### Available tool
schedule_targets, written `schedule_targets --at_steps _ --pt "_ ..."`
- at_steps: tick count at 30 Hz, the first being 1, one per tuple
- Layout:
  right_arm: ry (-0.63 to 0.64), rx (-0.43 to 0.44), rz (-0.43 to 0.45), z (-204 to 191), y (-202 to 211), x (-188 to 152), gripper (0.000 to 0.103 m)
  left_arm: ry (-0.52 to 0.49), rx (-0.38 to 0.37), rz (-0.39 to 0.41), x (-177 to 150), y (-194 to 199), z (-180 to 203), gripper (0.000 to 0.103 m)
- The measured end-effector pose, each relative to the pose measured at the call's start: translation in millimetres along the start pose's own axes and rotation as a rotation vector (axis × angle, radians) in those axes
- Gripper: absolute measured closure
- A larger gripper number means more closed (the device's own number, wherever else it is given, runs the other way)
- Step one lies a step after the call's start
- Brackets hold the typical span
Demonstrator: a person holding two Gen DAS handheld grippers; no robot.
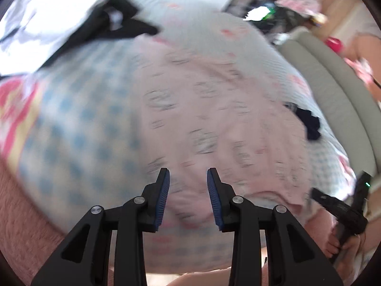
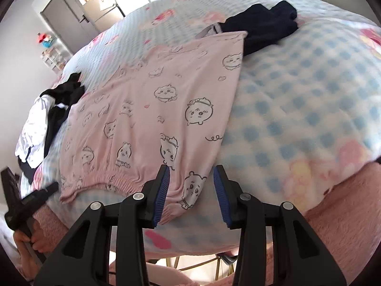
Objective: Fold clothes
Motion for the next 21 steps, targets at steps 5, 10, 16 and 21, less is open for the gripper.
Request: schedule_targets --at_steps 5,10,16,21 --pt "0.005 0.045 -0.122 -14 -33 -22 0.063 0.007 0.043 -0.131 -8 -37 -4 0.068" --pt "0.001 0.014 -0.153 -5 -33 -35 0.064 0.031 0.075 -0.164 -28 -25 -26 0.069" --pt "0.048 -0.021 -0.074 -4 -10 -23 0.062 0.018 0.02 -0.087 -14 -3 -29 0.067" --pt "0.068 -0.035 -0.051 -4 -15 -1 0.062 0.136 0.042 -0.057 11 -16 -62 0.065"
Point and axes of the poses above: each gripper's, at about its wrist camera, not at the fingertips, and y roughly against the way its jaws point, z to its right, x to its top, the point moved 4 cm from there along -y, roughly the way its jaws point, and after that the axes turned 2 degrees about -x, right-handed, at the moved point
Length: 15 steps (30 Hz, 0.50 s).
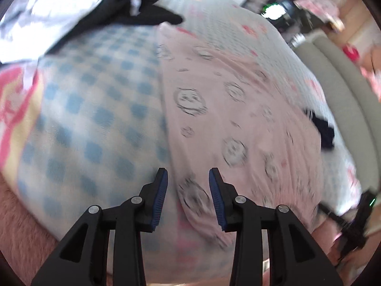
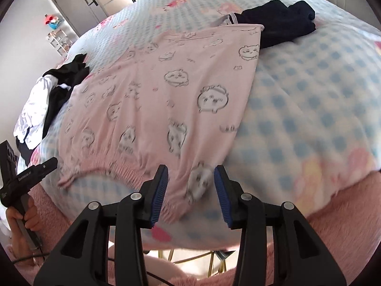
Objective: Fold clothes
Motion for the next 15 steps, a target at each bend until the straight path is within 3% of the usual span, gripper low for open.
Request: schedule_targets --at_steps 4,6,12,13,14,15 --pt "0.002 -0.042 -0.067 6 -15 -12 0.062 0.0 0.022 0.006 -2 -2 -8 0.065" --pt "-0.012 -0.043 -0.094 11 -18 -21 0.062 -0.004 -0.002 0.002 1 -6 -9 0.065" --pt "-0.09 0.033 -0.028 24 -13 5 0.06 0.013 -0.082 0.007 22 -23 -12 0.067" --pt "-0.094 0.041 -0.011 26 -14 12 0.06 0.009 -0.091 0.011 25 -25 -11 0.075" --pt "-0.107 0.047 -0.013 28 -20 17 0.06 0.016 -0.092 0.013 25 -27 -11 0.093" --pt "-0.123 0.053 -0.024 30 -28 21 0.06 0.023 -0.093 0.015 25 -30 -12 0.094"
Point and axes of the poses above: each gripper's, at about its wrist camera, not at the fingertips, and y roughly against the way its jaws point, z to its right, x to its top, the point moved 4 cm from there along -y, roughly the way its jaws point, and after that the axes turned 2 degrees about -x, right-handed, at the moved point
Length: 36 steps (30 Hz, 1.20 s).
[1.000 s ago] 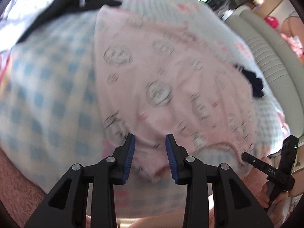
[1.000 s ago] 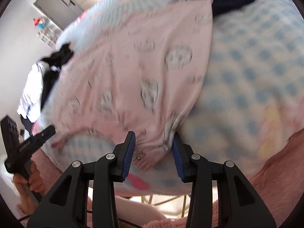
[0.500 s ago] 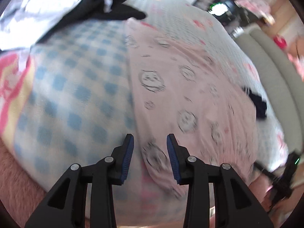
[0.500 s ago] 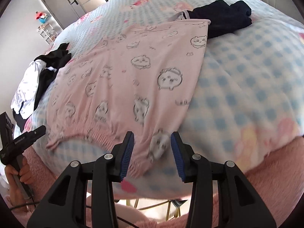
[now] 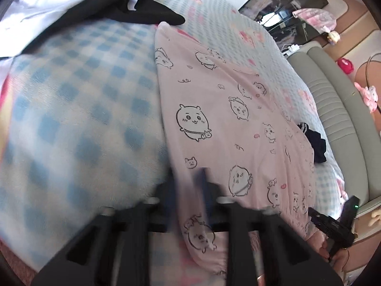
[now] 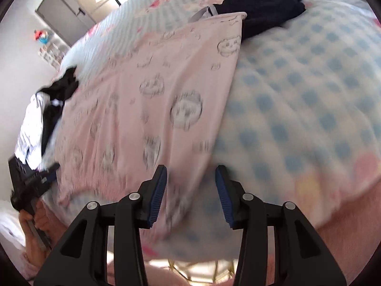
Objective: Fold clothes
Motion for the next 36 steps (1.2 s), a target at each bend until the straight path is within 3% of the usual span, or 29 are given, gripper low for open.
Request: schedule_targets --at_steps 2,4,6,8,10,13,15,17,21,25,30,33,36 --pt "-0.016 0.006 -0.022 4 -12 2 0.06 0.01 0.011 0.016 -2 5 -3 0.099" --pt "-0.009 -0.003 -0.013 4 -10 -1 0.063 0.006 0.037 0.046 -3 13 -4 0.1" --pt "0.008 -0.034 -0.002 7 -4 -4 0.07 -0.022 0.122 0.068 -4 24 -9 0.101" --pt "0.024 -0.067 0.006 10 1 -6 0.071 0.009 0.128 0.067 -5 31 -18 0.101" --pt "0.029 -0.082 0.021 13 10 -8 0.07 0.067 0.04 0.088 -5 41 -22 0.101" --pt "0.003 -0.053 0.06 17 32 -12 0.065 -0.007 -0.039 0.127 -7 51 0 0.1" --pt "0.012 -0.029 0.077 7 36 -15 0.065 -0.096 -0.09 0.092 -18 49 29 0.098" --pt "0.053 -0.01 0.074 -6 34 -20 0.065 -0.145 -0.039 0.011 -33 31 38 0.091" --pt "0.056 -0.053 -0.027 -12 8 -35 0.065 -0.216 0.064 -0.136 -60 3 45 0.089" --pt "0.031 -0.057 -0.036 3 19 -47 0.063 -0.097 -0.02 -0.126 -59 18 25 0.089" --pt "0.075 0.001 -0.011 -7 32 -50 0.062 -0.279 -0.042 -0.02 -53 31 71 0.089" --pt "0.087 0.073 -0.036 -23 21 -47 0.058 -0.37 -0.05 -0.039 -55 16 103 0.089" --pt "0.086 0.018 -0.087 -24 2 -51 0.058 -0.391 0.056 -0.118 -63 -8 99 0.089"
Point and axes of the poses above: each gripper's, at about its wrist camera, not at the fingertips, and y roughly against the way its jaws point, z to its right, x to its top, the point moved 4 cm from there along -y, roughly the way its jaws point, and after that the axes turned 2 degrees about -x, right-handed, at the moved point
